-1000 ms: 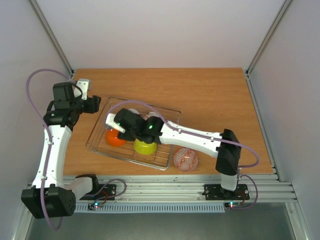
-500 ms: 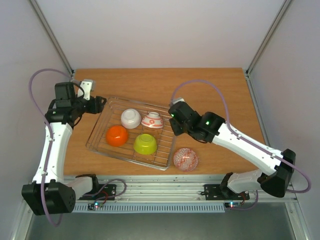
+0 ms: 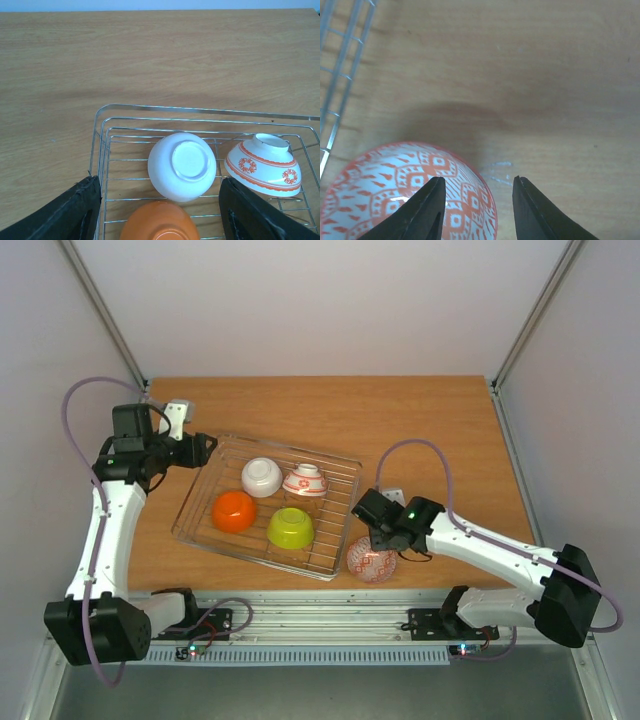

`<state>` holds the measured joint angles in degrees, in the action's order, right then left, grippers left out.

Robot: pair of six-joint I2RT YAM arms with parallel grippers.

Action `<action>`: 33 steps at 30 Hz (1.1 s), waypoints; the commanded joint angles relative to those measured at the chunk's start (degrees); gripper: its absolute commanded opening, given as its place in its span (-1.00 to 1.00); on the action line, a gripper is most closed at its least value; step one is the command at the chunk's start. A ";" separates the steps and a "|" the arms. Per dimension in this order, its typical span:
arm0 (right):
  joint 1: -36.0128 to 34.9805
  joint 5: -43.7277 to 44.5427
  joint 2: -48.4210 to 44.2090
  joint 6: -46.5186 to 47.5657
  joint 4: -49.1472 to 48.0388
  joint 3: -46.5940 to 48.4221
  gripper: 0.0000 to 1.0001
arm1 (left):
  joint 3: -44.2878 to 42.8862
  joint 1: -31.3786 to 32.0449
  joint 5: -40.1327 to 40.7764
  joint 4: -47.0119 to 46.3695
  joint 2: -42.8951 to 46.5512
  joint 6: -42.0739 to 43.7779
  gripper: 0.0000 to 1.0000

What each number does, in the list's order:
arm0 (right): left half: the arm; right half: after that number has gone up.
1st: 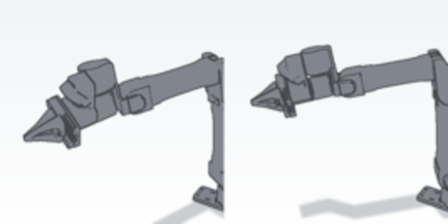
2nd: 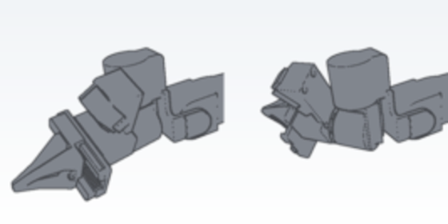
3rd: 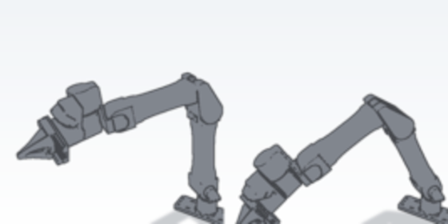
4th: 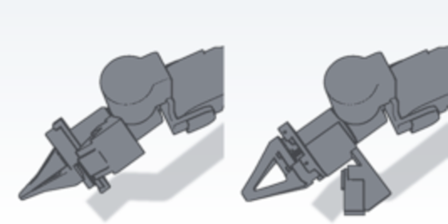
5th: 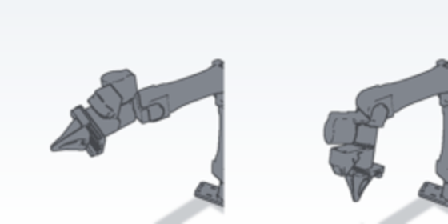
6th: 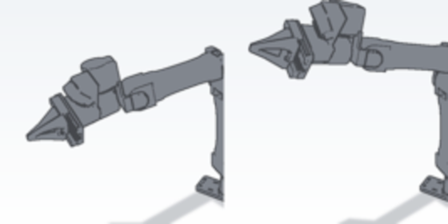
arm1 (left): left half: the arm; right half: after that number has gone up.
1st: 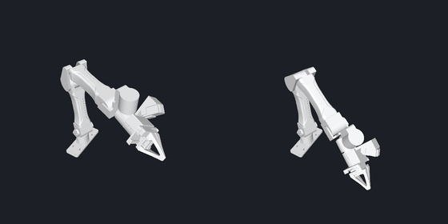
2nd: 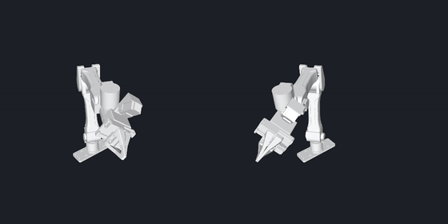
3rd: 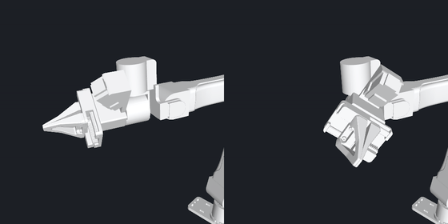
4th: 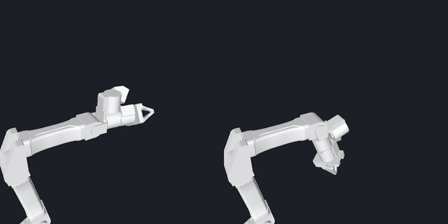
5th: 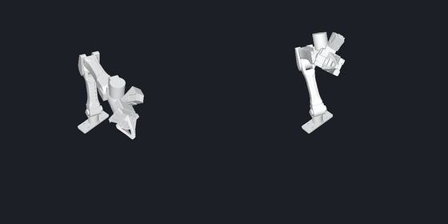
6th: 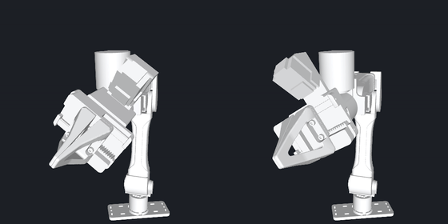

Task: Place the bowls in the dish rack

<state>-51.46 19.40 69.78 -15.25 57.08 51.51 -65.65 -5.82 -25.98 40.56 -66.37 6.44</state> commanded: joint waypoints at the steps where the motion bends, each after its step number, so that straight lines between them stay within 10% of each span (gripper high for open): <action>1: 0.22 -3.12 -1.83 -7.42 -2.07 -4.45 -0.22 | -0.83 -0.33 -1.61 -0.33 -0.48 -0.55 0.31; 19: 0.23 -6.36 -1.31 -12.23 -8.12 -13.31 -0.36 | -0.79 -0.33 -1.60 -0.21 -1.21 -0.55 0.31; 26: 0.22 -6.42 -1.33 -12.81 -8.21 -14.68 -0.97 | -0.72 -0.32 -1.62 -0.26 -1.14 -0.55 0.31; 33: 0.21 1.58 -5.08 -11.52 2.99 -8.20 -0.97 | -0.77 -0.33 -2.03 -0.19 -1.00 -0.55 0.31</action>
<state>-51.48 13.39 66.89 -26.96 50.02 39.57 -65.65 -5.82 -26.83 40.73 -67.44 6.22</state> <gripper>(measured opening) 0.058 0.656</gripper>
